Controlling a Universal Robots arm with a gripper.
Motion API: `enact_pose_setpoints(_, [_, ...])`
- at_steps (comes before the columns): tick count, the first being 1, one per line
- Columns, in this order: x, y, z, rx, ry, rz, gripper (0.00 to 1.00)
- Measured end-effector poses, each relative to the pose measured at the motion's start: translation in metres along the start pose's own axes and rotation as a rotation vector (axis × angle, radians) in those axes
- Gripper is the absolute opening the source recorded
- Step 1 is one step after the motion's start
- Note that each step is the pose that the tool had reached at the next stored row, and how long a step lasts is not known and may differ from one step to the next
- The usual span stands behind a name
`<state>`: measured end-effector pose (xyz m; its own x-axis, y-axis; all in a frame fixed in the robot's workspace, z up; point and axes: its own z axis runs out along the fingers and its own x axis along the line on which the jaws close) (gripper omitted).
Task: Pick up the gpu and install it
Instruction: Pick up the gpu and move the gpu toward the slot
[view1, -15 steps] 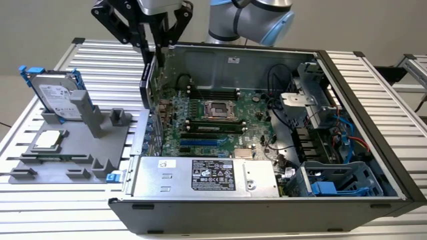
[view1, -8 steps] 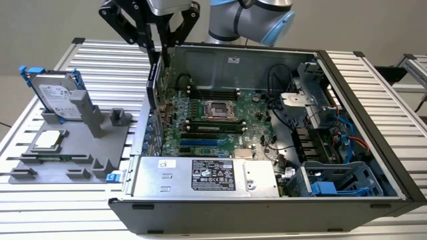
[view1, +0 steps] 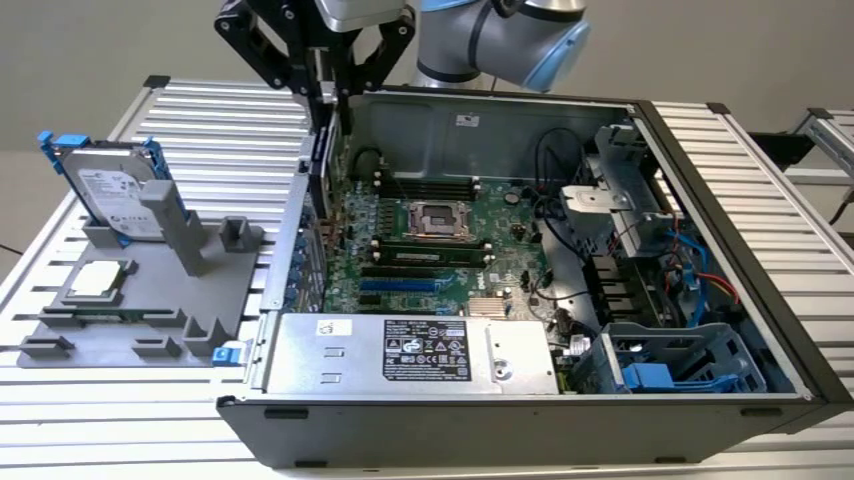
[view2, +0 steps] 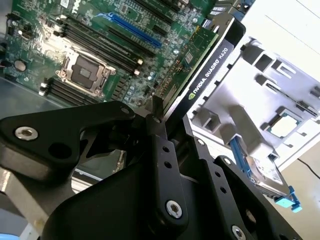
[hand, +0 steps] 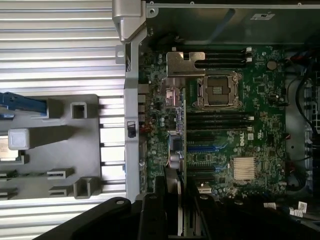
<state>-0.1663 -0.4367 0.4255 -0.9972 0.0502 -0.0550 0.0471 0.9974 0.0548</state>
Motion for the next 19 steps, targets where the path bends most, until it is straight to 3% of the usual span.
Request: enact_pose_setpoints(19, [-0.0241,0.0012,0.0014,0.0,0.0,0.0,0.0])
